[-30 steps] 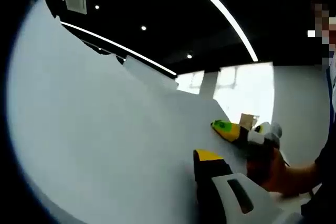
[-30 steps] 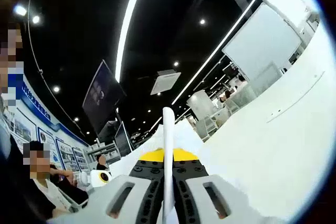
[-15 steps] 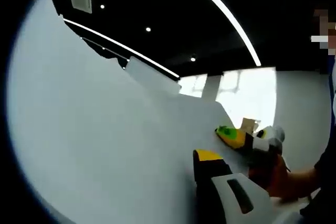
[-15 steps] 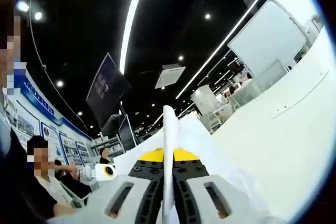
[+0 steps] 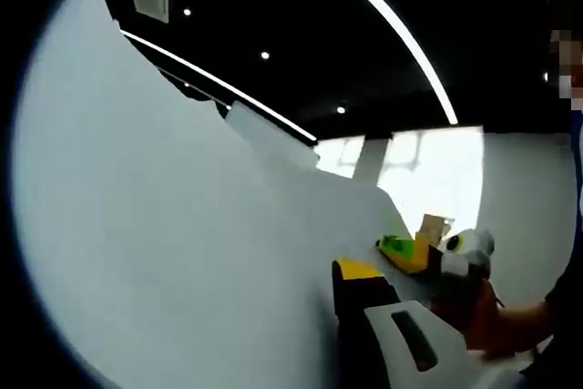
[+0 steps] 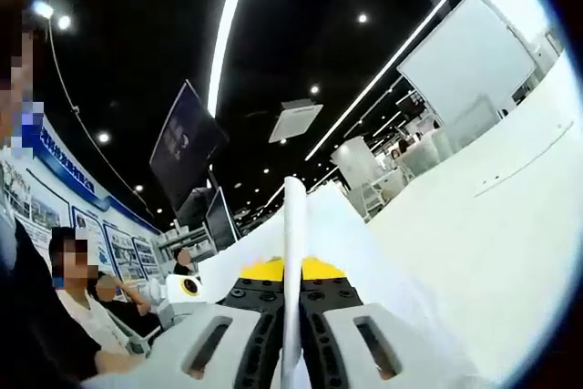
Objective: Organize the stack of printing papers by aligning and flattening the scattered papers on the table
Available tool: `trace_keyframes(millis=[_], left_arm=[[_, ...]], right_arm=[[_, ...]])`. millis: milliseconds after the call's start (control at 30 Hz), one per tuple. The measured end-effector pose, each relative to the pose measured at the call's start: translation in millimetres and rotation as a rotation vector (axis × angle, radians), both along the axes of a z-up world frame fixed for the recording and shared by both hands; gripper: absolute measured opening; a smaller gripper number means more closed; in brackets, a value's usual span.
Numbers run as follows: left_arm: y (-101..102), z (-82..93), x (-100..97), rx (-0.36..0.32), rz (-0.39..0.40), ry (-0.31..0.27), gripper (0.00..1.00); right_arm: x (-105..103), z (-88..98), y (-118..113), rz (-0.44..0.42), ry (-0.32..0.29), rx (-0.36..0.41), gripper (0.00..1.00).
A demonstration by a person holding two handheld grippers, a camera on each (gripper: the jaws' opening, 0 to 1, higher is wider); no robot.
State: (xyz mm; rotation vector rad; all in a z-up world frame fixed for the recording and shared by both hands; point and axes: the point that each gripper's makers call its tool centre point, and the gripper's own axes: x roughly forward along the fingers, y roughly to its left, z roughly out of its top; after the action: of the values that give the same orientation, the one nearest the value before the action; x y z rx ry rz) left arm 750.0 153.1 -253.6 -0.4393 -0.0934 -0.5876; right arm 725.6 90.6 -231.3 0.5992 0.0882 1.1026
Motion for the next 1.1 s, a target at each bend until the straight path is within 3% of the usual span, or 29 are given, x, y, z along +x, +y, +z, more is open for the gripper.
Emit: trace_keyframes(millis=[233,467,667,833,1100], left_arm=[[6,1.5,0.7,-0.029,0.012,0.003,0.22],[10,2.9,1.2,-0.025,0.035,-0.010,0.22],[14,5.4,-0.2,0.003,0.059,-0.055,0.10],[15,14.3,-5.1,0.028,0.075,-0.116,0.06],[14,20.5,-9.1,0.022,0.057,-0.129,0.06]], right_arm=[[5,-9.9,-3,0.020,0.099,0.025,0.00],[1,-12.5,1,0.038,0.087,-0.006,0.00],[2,-13.8,1,0.035,0.081,-0.018,0.00],[10,-12.1,-3,-0.001,0.057,-0.035,0.03],[24,-1.2,-18,-0.032,0.057,0.000,0.08]])
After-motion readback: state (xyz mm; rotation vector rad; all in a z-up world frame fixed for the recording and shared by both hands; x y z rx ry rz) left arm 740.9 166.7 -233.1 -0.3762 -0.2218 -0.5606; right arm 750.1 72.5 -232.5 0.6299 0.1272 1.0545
